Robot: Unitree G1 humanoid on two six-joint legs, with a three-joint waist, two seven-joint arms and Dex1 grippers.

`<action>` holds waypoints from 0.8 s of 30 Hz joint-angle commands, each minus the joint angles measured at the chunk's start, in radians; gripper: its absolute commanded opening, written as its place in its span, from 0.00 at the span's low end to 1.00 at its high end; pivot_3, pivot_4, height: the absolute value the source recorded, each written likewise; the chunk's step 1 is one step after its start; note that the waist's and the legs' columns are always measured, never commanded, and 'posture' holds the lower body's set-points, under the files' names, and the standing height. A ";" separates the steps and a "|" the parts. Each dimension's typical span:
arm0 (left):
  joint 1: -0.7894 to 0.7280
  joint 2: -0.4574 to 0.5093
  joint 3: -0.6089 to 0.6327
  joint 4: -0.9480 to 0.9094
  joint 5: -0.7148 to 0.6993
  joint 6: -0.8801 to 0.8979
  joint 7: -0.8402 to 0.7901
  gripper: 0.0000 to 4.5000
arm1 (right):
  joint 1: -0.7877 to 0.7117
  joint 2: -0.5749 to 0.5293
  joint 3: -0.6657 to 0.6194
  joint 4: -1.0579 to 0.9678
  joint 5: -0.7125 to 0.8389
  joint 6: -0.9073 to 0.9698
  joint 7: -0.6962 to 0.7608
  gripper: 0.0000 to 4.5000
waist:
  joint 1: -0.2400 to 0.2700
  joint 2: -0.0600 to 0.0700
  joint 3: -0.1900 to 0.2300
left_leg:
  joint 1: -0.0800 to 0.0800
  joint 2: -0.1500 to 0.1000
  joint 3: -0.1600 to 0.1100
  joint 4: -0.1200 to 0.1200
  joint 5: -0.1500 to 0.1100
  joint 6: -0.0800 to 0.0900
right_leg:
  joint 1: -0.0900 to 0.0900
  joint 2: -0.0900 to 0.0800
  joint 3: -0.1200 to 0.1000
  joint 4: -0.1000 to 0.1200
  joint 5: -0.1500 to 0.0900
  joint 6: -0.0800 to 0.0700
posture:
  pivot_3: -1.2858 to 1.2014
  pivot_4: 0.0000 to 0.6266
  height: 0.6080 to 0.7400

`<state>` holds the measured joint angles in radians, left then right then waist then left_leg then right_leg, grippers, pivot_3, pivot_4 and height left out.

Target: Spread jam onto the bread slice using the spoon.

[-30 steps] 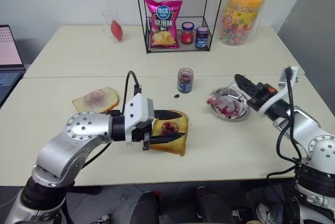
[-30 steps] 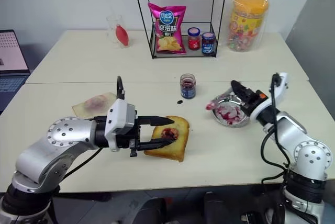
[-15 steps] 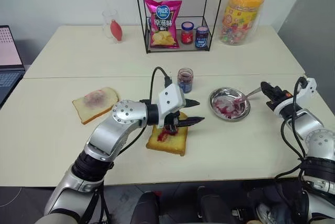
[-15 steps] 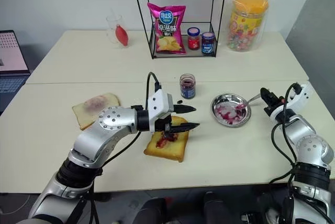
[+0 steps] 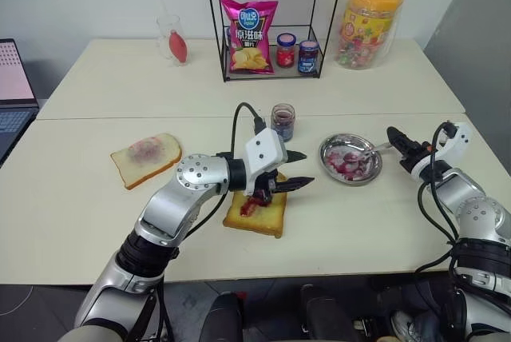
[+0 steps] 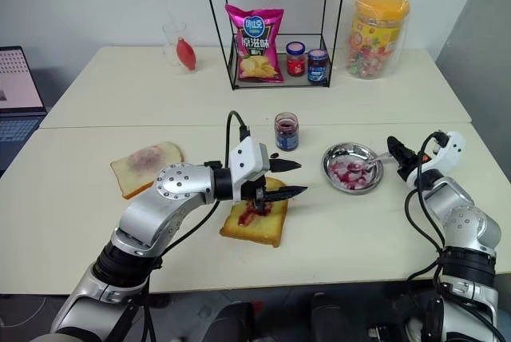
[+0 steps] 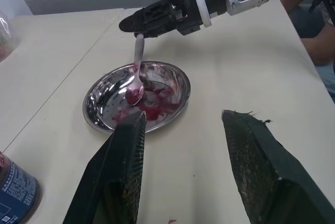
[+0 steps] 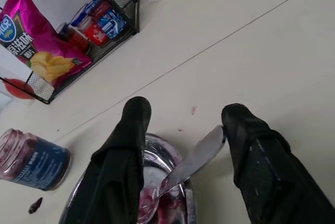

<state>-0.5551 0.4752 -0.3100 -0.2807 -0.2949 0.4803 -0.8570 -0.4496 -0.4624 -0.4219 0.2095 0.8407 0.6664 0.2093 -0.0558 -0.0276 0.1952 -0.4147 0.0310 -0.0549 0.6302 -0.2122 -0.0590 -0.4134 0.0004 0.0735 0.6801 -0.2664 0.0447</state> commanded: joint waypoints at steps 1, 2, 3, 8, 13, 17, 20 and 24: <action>-0.012 -0.014 0.014 -0.022 0.003 -0.003 0.010 0.53 | -0.003 -0.024 0.006 -0.057 -0.045 -0.029 0.035 0.74 | 0.000 0.000 0.000 | 0.000 0.000 0.000 0.000 0.000 0.000 | 0.000 0.000 0.000 0.000 0.000 0.000 | 0.52 0.24 1.00; -0.012 -0.015 0.015 -0.023 0.003 -0.002 0.010 0.53 | 0.000 -0.029 0.014 -0.063 -0.061 -0.035 0.042 0.79 | 0.000 0.000 0.000 | 0.000 0.000 0.000 0.000 0.000 0.000 | 0.000 0.000 0.000 0.000 0.000 0.000 | 0.52 0.24 1.00; -0.011 -0.016 0.015 -0.024 0.004 -0.001 0.011 0.53 | 0.002 -0.029 0.014 -0.069 -0.077 -0.047 0.039 0.83 | 0.000 0.000 0.000 | 0.000 0.000 0.000 0.000 0.000 0.000 | 0.000 0.000 0.000 0.000 0.000 0.000 | 0.52 0.24 1.00; 0.007 0.010 0.062 -0.034 -0.008 0.003 0.011 0.53 | 0.026 -0.045 0.013 -0.154 -0.145 -0.119 0.063 0.99 | 0.000 0.000 0.000 | 0.000 0.000 0.000 0.000 0.000 0.000 | 0.000 0.000 0.000 0.000 0.000 0.000 | 0.52 0.24 1.00; 0.070 0.131 0.160 -0.032 0.014 -0.006 -0.003 0.53 | 0.124 -0.112 0.048 -0.357 -0.127 -0.073 0.184 0.99 | -0.002 0.001 0.000 | 0.001 0.000 -0.001 0.000 0.000 0.000 | 0.000 0.000 0.000 0.000 0.000 0.000 | 0.52 0.24 1.00; 0.159 0.268 0.253 -0.020 0.044 -0.058 -0.032 0.67 | 0.232 -0.218 0.071 -0.506 -0.094 0.008 0.301 1.00 | -0.001 0.001 0.000 | 0.001 0.001 -0.001 -0.001 0.000 0.000 | 0.000 0.000 -0.001 0.000 0.000 0.000 | 0.52 0.24 1.00; 0.227 0.344 0.342 -0.020 0.016 -0.052 -0.059 0.79 | 0.305 -0.316 0.080 -0.598 -0.075 0.047 0.409 1.00 | 0.002 0.001 0.000 | 0.001 0.000 -0.001 0.000 0.000 0.000 | 0.001 -0.001 -0.001 0.000 -0.001 0.000 | 0.52 0.24 1.00; 0.342 0.411 0.459 -0.028 -0.026 -0.058 -0.104 0.83 | 0.365 -0.415 0.065 -0.652 -0.086 0.048 0.520 1.00 | 0.002 0.001 0.000 | 0.002 0.000 0.000 0.000 0.000 0.000 | 0.002 -0.002 0.000 -0.001 -0.001 0.000 | 0.52 0.24 1.00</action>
<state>-0.2288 0.8739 0.0833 -0.2792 -0.2925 0.4457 -0.9405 -0.0898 -0.8522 -0.3296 -0.3962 0.7386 0.7151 0.6745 -0.0542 -0.0267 0.1956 -0.4110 0.0311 -0.0547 0.6297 -0.2123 -0.0590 -0.4101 -0.0013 0.0727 0.6787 -0.2678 0.0443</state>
